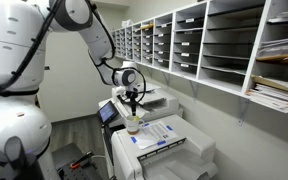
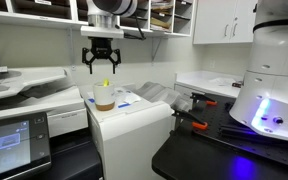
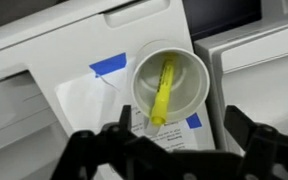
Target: Move the cup forward
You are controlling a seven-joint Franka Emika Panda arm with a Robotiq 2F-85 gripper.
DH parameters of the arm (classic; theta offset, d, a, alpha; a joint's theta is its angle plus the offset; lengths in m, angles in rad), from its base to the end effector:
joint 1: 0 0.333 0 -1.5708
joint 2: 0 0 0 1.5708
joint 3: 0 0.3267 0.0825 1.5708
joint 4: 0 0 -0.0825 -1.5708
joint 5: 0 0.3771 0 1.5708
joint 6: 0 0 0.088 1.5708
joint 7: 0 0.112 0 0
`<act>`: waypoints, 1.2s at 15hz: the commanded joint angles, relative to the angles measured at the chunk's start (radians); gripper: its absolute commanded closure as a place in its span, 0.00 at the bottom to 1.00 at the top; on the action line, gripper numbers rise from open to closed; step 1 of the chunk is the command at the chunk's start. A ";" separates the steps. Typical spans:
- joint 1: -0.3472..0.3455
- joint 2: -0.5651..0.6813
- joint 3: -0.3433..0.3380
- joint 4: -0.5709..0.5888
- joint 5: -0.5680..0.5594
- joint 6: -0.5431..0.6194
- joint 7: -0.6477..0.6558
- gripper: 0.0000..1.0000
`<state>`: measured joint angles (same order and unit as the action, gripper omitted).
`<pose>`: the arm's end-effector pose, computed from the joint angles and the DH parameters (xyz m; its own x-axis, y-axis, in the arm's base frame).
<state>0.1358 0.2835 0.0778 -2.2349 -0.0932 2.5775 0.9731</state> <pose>0.5393 0.1183 0.2594 0.7718 -0.6330 0.0605 -0.6324 -0.7740 -0.0307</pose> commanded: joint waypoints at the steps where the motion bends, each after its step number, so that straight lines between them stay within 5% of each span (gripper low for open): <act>1: 0.052 0.070 -0.026 0.086 0.059 -0.050 0.021 0.00; 9: 0.101 0.189 -0.054 0.196 0.146 -0.095 0.072 0.05; 11: 0.104 0.217 -0.056 0.219 0.170 -0.102 0.070 0.29; 12: 0.108 0.228 -0.061 0.228 0.172 -0.103 0.071 0.29; 18: 0.131 0.239 -0.096 0.253 0.155 -0.107 0.093 0.75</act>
<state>0.2423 0.5233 0.0114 -2.0106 0.0540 2.5225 1.0431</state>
